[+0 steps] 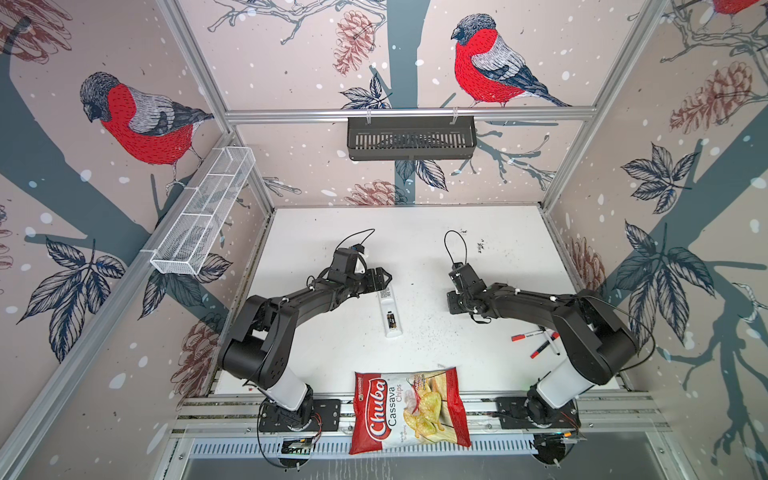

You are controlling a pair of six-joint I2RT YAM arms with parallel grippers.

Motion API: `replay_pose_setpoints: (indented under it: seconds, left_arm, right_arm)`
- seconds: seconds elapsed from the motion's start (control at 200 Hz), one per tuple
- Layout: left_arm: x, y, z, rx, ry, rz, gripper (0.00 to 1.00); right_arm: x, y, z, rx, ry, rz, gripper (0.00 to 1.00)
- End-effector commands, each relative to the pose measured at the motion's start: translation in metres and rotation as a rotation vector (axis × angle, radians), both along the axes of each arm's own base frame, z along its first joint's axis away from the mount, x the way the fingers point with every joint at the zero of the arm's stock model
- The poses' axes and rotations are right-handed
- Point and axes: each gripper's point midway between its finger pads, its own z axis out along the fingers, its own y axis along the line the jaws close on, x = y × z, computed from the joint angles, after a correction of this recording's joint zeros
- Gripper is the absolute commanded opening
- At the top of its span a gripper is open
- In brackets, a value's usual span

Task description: Load the batteries into the remote control

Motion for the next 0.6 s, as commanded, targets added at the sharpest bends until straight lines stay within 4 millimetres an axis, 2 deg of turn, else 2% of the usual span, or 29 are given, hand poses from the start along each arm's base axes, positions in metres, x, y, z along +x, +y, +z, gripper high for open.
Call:
replay_pose_setpoints:
  seconds: [0.0,0.18,0.205,0.355,0.455,0.495,0.595]
  left_arm:
    - [0.023,-0.004,0.004,0.0,-0.083,-0.022,0.87]
    - [0.038,-0.023,-0.014,-0.055,-0.078,-0.117,0.9]
    - [0.04,-0.025,-0.016,-0.063,-0.078,-0.129,0.97]
    - [0.044,-0.036,-0.02,-0.097,-0.078,-0.179,0.97]
    - [0.041,-0.039,-0.026,-0.099,-0.055,-0.201,0.97]
    - [0.041,-0.039,-0.027,-0.1,-0.055,-0.203,0.97]
    - [0.03,-0.041,-0.031,-0.102,-0.034,-0.219,0.97]
  right_arm:
    - [-0.007,0.005,0.008,0.015,-0.004,0.039,0.29]
    - [-0.018,0.015,0.038,0.112,-0.075,0.097,0.29]
    - [-0.02,0.015,0.041,0.121,-0.081,0.101,0.29]
    - [-0.029,0.013,0.062,0.185,-0.132,0.111,0.28]
    - [-0.033,0.014,0.067,0.207,-0.139,0.122,0.28]
    - [-0.033,0.014,0.077,0.226,-0.163,0.126,0.28]
    - [-0.035,0.015,0.084,0.247,-0.177,0.138,0.28]
